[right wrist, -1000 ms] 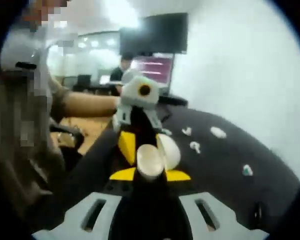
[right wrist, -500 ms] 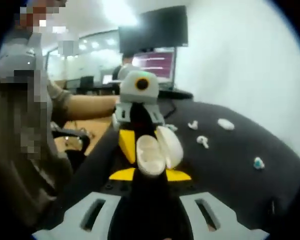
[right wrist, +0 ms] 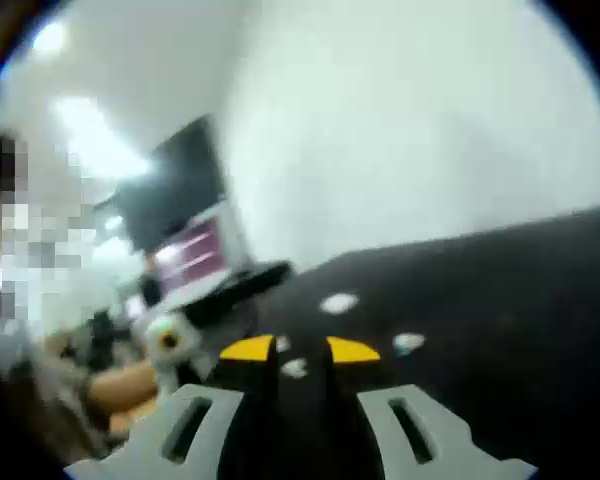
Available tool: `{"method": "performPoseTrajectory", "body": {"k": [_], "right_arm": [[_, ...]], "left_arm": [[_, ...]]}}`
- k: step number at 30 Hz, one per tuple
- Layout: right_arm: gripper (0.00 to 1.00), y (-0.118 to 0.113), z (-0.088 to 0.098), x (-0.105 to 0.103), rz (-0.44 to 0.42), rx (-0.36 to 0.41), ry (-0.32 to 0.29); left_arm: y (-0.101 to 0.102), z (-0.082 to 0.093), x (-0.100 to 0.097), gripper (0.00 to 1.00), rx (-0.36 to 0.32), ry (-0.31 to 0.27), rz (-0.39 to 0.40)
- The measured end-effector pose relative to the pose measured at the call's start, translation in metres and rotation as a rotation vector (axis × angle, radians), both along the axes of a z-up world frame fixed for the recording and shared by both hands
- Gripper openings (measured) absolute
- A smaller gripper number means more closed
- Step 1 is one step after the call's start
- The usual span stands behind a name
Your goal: Pick up three earphones and place each one into its charging case using tactile feedback, ensure that each earphone is properly inserted and securely positioned inside the case.
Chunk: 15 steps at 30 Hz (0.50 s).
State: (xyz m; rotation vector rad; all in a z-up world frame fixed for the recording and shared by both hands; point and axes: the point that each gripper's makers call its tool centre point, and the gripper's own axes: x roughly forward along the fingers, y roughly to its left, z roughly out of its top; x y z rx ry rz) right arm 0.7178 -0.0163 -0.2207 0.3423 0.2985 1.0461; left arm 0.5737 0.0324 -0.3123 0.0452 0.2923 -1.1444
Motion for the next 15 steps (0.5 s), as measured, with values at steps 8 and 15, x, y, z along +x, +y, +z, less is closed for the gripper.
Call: {"method": "performPoseTrajectory", "body": {"k": [8, 15], "right_arm": [[0.21, 0.018, -0.028, 0.065, -0.060, -0.230, 0.022], [0.14, 0.025, -0.078, 0.078, 0.026, -0.534, 0.095]], "left_arm": [[0.002, 0.001, 0.002, 0.18, 0.008, -0.021, 0.024], [0.006, 0.001, 0.010, 0.18, 0.009, -0.030, 0.028]]}}
